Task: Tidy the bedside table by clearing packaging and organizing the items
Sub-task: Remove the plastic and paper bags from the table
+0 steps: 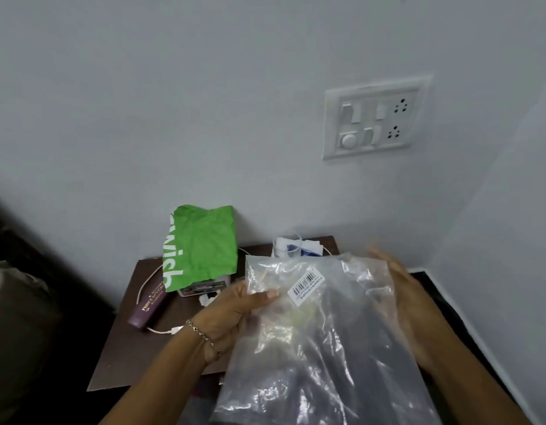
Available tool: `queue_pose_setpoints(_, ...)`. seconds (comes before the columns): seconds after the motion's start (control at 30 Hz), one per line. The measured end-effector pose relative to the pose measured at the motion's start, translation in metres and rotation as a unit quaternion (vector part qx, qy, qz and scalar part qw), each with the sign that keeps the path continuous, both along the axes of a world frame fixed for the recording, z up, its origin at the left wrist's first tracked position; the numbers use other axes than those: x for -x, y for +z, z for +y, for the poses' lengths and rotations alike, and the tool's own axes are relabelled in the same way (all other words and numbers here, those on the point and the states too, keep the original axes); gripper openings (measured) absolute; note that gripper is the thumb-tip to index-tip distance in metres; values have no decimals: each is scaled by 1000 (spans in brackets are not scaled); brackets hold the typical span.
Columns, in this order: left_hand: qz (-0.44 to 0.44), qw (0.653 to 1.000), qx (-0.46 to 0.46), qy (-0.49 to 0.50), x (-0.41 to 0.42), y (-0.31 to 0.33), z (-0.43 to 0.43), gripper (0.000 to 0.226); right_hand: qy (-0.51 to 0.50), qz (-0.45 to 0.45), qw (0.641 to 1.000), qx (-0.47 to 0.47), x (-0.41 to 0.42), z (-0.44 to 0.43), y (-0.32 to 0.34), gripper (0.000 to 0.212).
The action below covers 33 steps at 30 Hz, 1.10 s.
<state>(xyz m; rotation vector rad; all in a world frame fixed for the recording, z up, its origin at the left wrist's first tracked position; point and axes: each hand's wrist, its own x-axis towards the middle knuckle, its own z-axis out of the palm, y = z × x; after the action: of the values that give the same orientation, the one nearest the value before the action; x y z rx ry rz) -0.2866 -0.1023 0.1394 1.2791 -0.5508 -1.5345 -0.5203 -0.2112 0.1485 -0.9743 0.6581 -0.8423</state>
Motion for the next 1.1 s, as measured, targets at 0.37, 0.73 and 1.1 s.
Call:
queue_pose_setpoints(0.37, -103, 992, 32, 64, 52, -37, -41, 49, 5, 100, 994, -39, 45, 11, -59, 81)
queue_pose_setpoints(0.73, -209, 976, -59, 25, 96, -103, -70, 24, -206, 189, 958, -58, 80, 14, -123, 51)
queue_pose_setpoints(1.1, -153, 988, -22, -17, 183, -174, -164, 60, -392, 286, 874, -39, 148, -60, -178, 59)
